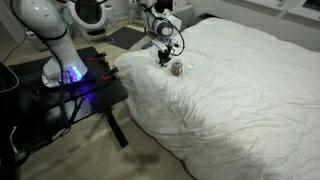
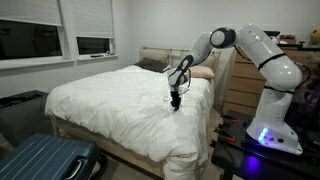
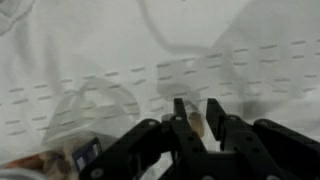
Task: Take the objects from the bed and put them in the bottle
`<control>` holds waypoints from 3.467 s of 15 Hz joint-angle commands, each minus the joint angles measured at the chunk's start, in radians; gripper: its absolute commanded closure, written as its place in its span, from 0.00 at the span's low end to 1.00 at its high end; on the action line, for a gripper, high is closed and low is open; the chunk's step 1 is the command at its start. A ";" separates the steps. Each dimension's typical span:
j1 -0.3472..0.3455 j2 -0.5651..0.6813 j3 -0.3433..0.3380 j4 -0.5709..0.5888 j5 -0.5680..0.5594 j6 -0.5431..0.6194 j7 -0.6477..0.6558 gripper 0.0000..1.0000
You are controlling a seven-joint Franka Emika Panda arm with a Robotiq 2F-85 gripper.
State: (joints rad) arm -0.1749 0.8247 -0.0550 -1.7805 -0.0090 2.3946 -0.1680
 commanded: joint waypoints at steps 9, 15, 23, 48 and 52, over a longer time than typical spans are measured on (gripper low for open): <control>0.010 0.073 -0.012 0.094 -0.008 -0.035 0.031 0.72; 0.011 0.071 -0.010 0.099 -0.008 -0.035 0.029 1.00; 0.005 -0.023 0.003 0.035 0.010 -0.028 0.028 1.00; -0.022 -0.572 -0.157 -0.415 -0.015 0.089 0.145 1.00; -0.040 -0.524 -0.176 -0.383 -0.015 0.120 0.137 1.00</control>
State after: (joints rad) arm -0.2038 0.2860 -0.2250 -2.1670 -0.0014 2.4818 -0.0494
